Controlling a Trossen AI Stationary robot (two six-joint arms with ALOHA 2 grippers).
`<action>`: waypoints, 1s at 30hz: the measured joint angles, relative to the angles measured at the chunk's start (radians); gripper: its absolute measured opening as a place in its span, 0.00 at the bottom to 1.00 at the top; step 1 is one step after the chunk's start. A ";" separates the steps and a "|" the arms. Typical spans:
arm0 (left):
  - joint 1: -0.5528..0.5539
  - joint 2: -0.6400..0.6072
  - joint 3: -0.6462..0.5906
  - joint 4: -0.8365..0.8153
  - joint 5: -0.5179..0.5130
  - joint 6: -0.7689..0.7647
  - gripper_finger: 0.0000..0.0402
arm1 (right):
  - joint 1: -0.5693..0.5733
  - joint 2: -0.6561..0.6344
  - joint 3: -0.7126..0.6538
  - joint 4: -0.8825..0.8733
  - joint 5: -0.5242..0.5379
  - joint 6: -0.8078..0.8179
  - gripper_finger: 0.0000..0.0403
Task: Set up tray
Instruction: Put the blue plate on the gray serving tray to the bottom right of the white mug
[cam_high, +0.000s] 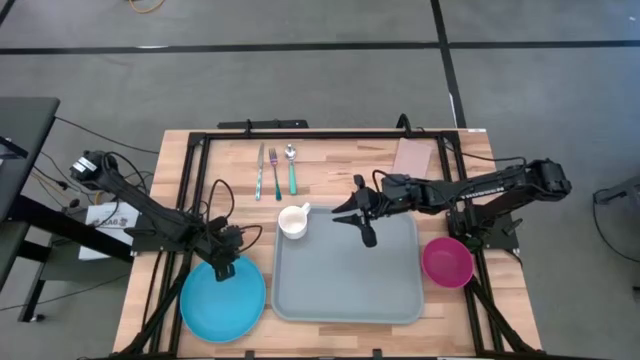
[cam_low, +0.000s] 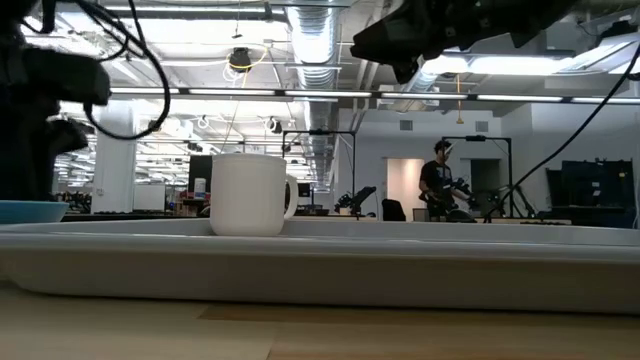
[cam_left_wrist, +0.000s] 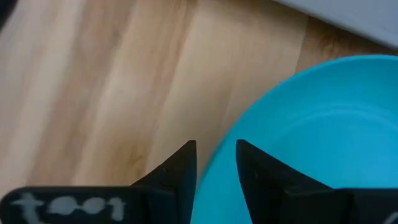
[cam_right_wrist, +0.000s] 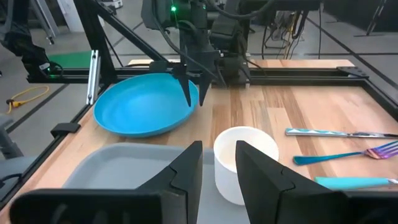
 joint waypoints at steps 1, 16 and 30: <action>0.000 0.000 -0.016 0.023 0.018 -0.004 0.25 | 0.000 0.000 0.000 -0.002 0.000 0.000 0.23; 0.000 0.000 -0.106 0.059 0.035 -0.004 0.23 | 0.000 0.000 0.000 -0.002 -0.001 0.000 0.23; -0.002 0.000 -0.046 0.198 0.024 0.076 0.00 | 0.000 0.000 0.000 -0.002 0.000 0.000 0.23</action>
